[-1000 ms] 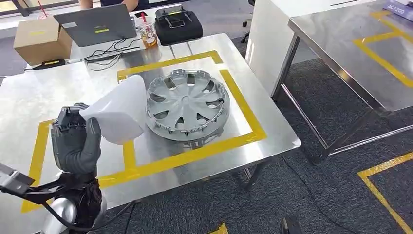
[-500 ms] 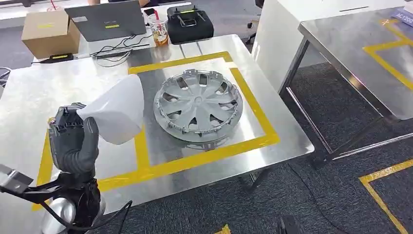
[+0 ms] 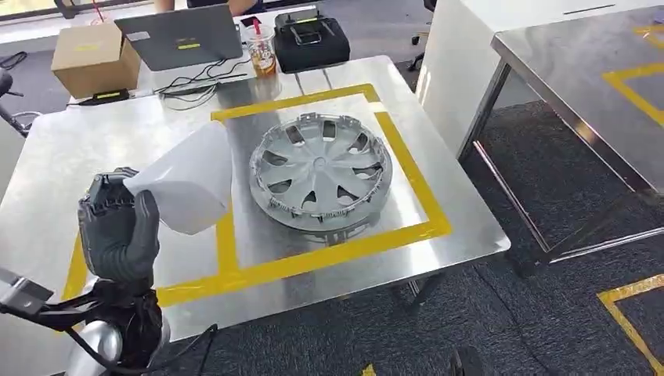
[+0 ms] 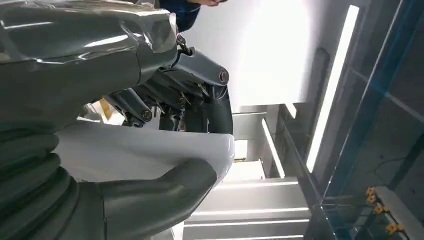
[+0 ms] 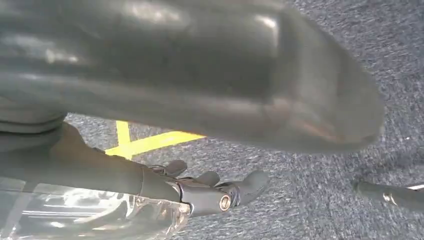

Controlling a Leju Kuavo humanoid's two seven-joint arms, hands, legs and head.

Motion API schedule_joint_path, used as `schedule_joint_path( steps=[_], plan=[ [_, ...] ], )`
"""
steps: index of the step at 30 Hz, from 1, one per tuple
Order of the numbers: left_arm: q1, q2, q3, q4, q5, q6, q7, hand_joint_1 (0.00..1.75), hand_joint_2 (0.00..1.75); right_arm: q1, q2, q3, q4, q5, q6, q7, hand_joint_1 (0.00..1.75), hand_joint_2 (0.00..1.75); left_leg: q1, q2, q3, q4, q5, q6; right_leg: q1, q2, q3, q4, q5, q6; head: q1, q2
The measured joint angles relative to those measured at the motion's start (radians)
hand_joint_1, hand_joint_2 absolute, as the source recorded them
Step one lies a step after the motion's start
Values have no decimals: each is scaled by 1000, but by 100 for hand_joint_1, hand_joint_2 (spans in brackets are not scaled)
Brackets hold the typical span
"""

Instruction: Take the parts from the cabinet and place them on the table.

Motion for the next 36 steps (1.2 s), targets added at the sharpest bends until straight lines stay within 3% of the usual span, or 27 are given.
schedule_joint_path(
  steps=[2,3,4,6,7,8,11,12,13,14,16,17,18,19,21,22,23,24,26,27,28,29,30,32,33,34,36],
  plan=[
    [1,0,-2,2,0,2,0,175,175,2,0,0,0,0,0,0,0,0,4,5,-74,146,-46,-6,1,-3,-1,0,0,0,-1,0],
    [0,1,-2,2,-1,2,0,175,175,3,0,0,0,0,0,0,0,0,6,6,-77,146,-32,-7,1,-3,0,0,-1,0,-1,0],
    [0,2,-2,2,-1,4,0,175,175,3,0,0,0,0,0,0,0,0,7,7,-56,98,3,-6,1,-3,2,0,-1,0,-1,0],
    [-1,3,-3,2,-2,5,0,175,175,2,1,0,0,0,0,0,0,0,7,10,38,-93,94,1,1,-3,6,0,-2,2,-1,0],
    [-4,3,-4,2,-2,7,0,175,175,2,2,0,0,1,0,0,0,0,6,16,81,-177,115,9,2,-3,8,0,-3,4,-1,0],
    [-6,5,-4,2,-2,8,0,175,175,1,3,0,0,3,0,0,0,0,-1,16,85,-189,103,11,13,-4,5,3,-5,8,1,0],
    [-5,7,-6,1,-2,10,0,175,175,2,3,0,0,6,2,0,0,0,-6,5,78,-187,105,25,7,-13,7,-5,-3,25,0,0],
    [-6,8,-6,0,-2,11,0,175,175,1,3,0,0,6,3,0,0,0,-1,1,95,-201,115,36,10,-16,8,-4,-6,31,0,0],
    [-6,7,-8,-1,-2,11,0,175,175,1,2,1,0,6,3,0,0,0,3,-4,97,-208,120,41,6,-15,-5,17,-17,32,2,0],
    [-8,7,-8,-1,-3,11,0,175,175,-1,2,1,0,7,3,0,0,0,3,-8,97,-208,124,47,6,-14,-30,75,-50,26,4,0],
    [-7,8,-10,-1,-3,16,0,175,175,0,0,1,0,8,3,2,0,0,2,-20,94,-208,124,48,6,-13,-116,254,-121,21,5,0],
    [-7,8,-10,-1,-3,16,0,175,175,1,0,1,0,9,3,2,0,0,1,-27,93,-207,124,48,6,-13,-152,325,-142,23,6,0],
    [-6,8,-10,0,-3,17,0,175,175,2,0,1,0,9,3,2,0,0,1,-36,93,-207,124,48,5,-13,-166,346,-141,30,5,0],
    [-6,8,-11,0,-3,18,0,175,175,2,0,1,0,9,3,3,0,0,1,-46,94,-207,124,48,5,-13,-150,310,-120,39,6,0],
    [-7,8,-13,0,-3,19,0,175,175,1,-2,1,0,10,3,3,0,0,1,-69,94,-201,122,45,2,3,-57,116,-41,56,6,0],
    [-7,8,-13,0,-3,19,0,175,175,0,-3,1,0,10,3,3,0,0,1,-79,92,-196,119,41,-3,46,-11,21,-11,57,6,0],
    [-6,8,-13,0,-3,20,0,175,175,-1,-4,1,0,10,3,4,0,0,-6,-88,87,-190,115,34,1,64,-3,13,-10,42,6,0],
    [-6,8,-13,0,-3,22,0,175,175,-1,-5,1,0,10,3,4,0,0,-7,-93,83,-188,115,31,0,46,-3,10,-6,33,3,0],
    [-4,8,-14,-1,-3,23,0,175,175,-1,-4,2,0,10,3,6,0,0,-1,-107,80,-190,119,22,7,34,-4,13,-7,24,4,0],
    [-5,8,-14,-1,-5,23,0,175,175,-3,-1,2,-2,10,2,6,0,0,-1,-115,76,-188,116,17,-1,24,-2,8,-4,17,4,0],
    [-4,8,-14,-1,-8,25,0,175,175,-5,0,2,-3,10,2,6,0,0,-3,-77,68,-172,104,11,-3,17,0,7,-4,12,5,0],
    [-7,9,-14,-2,-11,28,0,175,175,-5,-2,2,-3,9,1,6,0,0,-4,-36,50,-128,74,6,-2,11,2,7,-7,2,-6,0],
    [-8,9,-14,-2,-13,29,0,175,175,-3,-2,2,-3,9,1,6,0,0,-1,-11,15,-55,35,1,0,5,2,7,-8,0,-8,0],
    [-5,8,-15,-2,-16,30,1,175,175,2,-2,2,-3,3,1,6,0,0,6,6,-71,120,-37,-5,2,-12,1,7,-9,-1,-8,0],
    [-5,9,-15,-1,-17,32,2,175,175,4,-2,2,-3,2,1,6,0,0,8,7,-89,156,-39,-6,3,-18,1,7,-9,-1,-7,0],
    [-5,9,-15,-1,-17,32,4,175,175,4,-2,2,-3,0,1,6,0,0,9,8,-79,135,-18,-6,3,-22,2,7,-10,-1,-7,0],
    [-5,10,-15,-1,-19,34,6,175,175,3,-2,2,-3,-3,1,6,0,0,8,10,3,-26,66,0,4,-26,5,7,-10,0,-8,0]
  ],
)
